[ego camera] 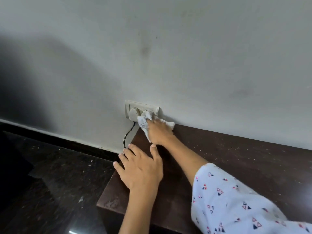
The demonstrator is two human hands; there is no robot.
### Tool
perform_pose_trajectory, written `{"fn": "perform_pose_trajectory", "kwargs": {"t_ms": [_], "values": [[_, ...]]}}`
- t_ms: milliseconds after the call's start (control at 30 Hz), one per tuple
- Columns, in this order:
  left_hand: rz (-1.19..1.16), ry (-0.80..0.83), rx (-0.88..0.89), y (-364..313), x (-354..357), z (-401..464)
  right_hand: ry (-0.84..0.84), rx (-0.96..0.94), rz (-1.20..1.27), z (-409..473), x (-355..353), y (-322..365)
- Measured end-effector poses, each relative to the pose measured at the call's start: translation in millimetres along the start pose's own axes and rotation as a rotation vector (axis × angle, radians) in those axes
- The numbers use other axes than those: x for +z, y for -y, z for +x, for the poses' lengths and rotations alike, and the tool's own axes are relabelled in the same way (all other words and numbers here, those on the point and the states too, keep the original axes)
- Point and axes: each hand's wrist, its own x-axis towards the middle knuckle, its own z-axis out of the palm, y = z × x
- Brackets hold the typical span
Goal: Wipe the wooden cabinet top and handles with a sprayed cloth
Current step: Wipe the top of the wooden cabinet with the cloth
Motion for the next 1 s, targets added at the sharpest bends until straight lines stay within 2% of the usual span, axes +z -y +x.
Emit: {"fn": "perform_pose_trajectory", "kwargs": {"t_ms": [100, 167, 233, 300, 367, 500, 600, 667, 733, 833, 900, 1000], "values": [[-0.004, -0.015, 0.016, 1.7, 0.5, 0.4, 0.100, -0.180, 0.039, -39.0, -1.0, 4.0], [-0.011, -0.018, 0.030, 4.1, 0.1, 0.6, 0.070, -0.230, 0.004, -66.7, 0.8, -12.4], [-0.011, -0.008, 0.030, 6.2, -1.1, -0.3, -0.019, -0.135, -0.057, -70.4, 5.0, -34.3], [-0.005, -0.007, 0.025, 7.2, -2.8, -3.6, -0.040, 0.037, -0.086, -52.2, 6.0, -44.6], [-0.005, -0.012, 0.030, 6.8, -4.3, -8.5, -0.028, 0.112, -0.088, -37.0, 5.0, -36.7], [-0.013, 0.007, 0.050, 5.4, -4.9, -15.0, 0.086, -0.098, 0.014, -62.6, 2.8, -11.5], [-0.013, 0.000, 0.049, 7.8, -3.8, -13.5, 0.077, -0.202, 0.033, -105.5, 6.4, -24.5], [-0.001, -0.007, 0.041, 8.8, -3.3, -10.8, 0.039, -0.122, -0.006, -113.5, 9.6, -38.1], [0.001, -0.006, 0.032, 8.5, -2.7, -9.4, 0.033, 0.041, -0.016, -97.3, 10.3, -41.6], [-0.005, 0.000, 0.033, 5.3, -2.5, -13.3, 0.036, 0.201, -0.018, -65.5, 3.7, -27.0], [0.001, 0.003, 0.044, 3.6, -2.0, -17.4, 0.056, 0.104, -0.002, -64.3, -1.8, -13.9], [0.004, 0.001, 0.057, 5.6, -1.3, -19.0, 0.069, -0.140, 0.075, -96.6, -10.9, -9.3]]}}
